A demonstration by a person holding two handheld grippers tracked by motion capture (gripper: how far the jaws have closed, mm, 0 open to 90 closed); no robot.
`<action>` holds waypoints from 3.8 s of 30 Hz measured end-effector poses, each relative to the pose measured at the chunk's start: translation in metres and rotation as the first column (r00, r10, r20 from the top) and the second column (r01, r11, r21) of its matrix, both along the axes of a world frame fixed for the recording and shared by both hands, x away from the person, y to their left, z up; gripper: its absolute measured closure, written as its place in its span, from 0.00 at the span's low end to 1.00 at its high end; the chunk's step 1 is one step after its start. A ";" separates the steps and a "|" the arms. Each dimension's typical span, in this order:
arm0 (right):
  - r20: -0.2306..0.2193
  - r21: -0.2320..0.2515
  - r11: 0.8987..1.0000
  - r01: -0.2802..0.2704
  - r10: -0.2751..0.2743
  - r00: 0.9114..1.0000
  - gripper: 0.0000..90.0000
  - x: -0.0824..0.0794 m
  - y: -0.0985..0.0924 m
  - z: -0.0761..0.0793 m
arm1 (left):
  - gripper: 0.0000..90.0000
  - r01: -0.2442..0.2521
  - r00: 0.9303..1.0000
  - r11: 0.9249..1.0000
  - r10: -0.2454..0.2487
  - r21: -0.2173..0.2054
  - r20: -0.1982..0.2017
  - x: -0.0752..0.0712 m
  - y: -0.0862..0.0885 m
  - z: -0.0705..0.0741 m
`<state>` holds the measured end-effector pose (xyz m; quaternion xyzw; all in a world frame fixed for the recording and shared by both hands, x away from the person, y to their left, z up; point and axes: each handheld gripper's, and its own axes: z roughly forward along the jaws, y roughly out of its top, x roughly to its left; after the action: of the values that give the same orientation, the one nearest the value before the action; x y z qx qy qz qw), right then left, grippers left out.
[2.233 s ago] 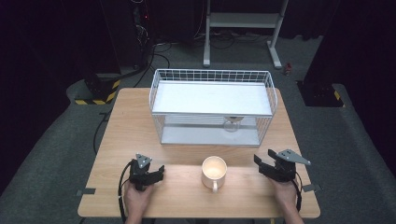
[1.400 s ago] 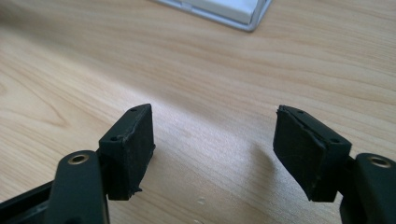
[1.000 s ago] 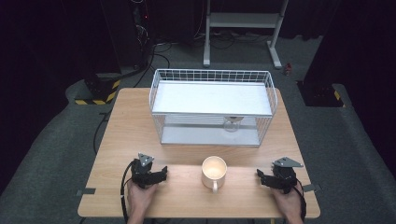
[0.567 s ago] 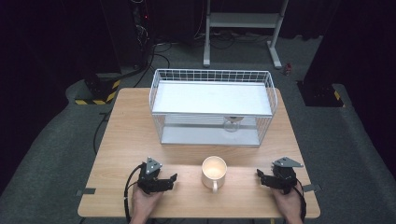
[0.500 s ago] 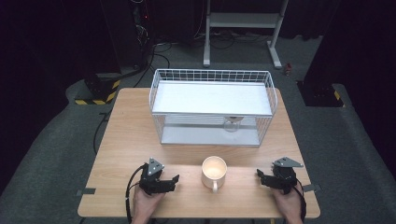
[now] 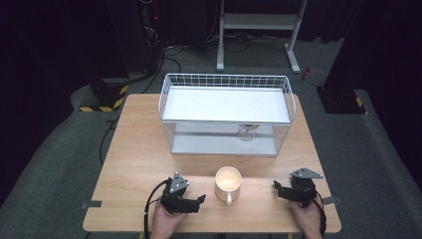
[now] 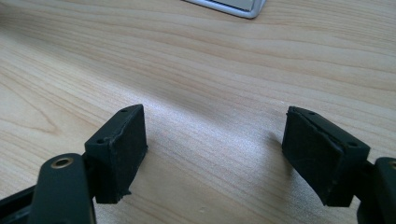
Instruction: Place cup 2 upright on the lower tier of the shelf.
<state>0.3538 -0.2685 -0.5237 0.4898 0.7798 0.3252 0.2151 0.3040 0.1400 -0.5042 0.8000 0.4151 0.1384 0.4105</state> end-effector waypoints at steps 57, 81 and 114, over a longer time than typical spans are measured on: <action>-0.002 0.003 1.000 0.012 -0.012 1.000 0.24 -0.001 0.001 0.000 | 0.00 0.150 0.986 0.988 -0.146 -0.048 0.078 0.025 -0.075 0.043; -0.002 0.002 1.000 0.012 -0.012 1.000 0.24 -0.001 0.001 0.000 | 0.05 0.152 0.987 0.988 -0.152 0.012 0.051 0.036 -0.094 0.030; -0.002 0.002 1.000 0.012 -0.012 1.000 0.24 -0.001 0.001 0.000 | 0.11 0.126 0.986 0.989 -0.133 0.070 0.100 0.033 -0.099 0.025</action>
<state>0.3524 -0.2680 -0.5237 0.4948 0.7768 0.3243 0.2158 0.3368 0.0405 -0.4792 0.8296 0.3355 0.1664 0.4141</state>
